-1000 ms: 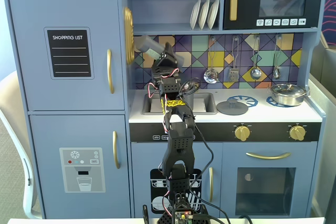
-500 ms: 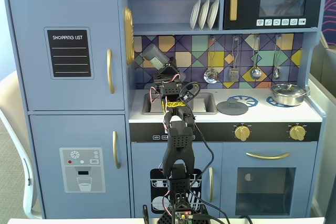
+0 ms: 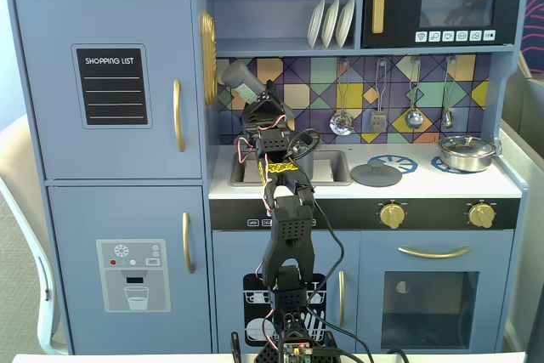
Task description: Put salt in the gray recipient
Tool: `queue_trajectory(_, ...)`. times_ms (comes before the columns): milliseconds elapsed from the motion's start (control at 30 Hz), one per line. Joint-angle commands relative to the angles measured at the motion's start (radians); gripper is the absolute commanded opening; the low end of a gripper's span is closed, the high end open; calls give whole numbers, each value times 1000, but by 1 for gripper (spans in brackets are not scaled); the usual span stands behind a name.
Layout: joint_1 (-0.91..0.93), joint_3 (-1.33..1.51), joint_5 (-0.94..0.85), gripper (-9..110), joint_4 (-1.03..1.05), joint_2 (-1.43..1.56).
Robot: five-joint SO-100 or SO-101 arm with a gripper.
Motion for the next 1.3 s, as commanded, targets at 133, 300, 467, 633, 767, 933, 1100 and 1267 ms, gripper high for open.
queue_trajectory(133, 89, 52, 8, 0, 37, 66)
queue_trajectory(300, 92, 72, 12, 0, 32, 74)
queue_trajectory(467, 52, -11, 0, 0, 20, 60)
queue_trajectory(633, 25, -141, -3, 0, 28, 31)
queue_trajectory(767, 12, -212, -12, 0, 32, 15)
queue_trajectory(933, 15, -201, -25, 0, 35, 17)
queue_trajectory(1100, 52, -94, -8, 0, 32, 41)
queue_trajectory(1267, 75, 43, -9, 0, 31, 92)
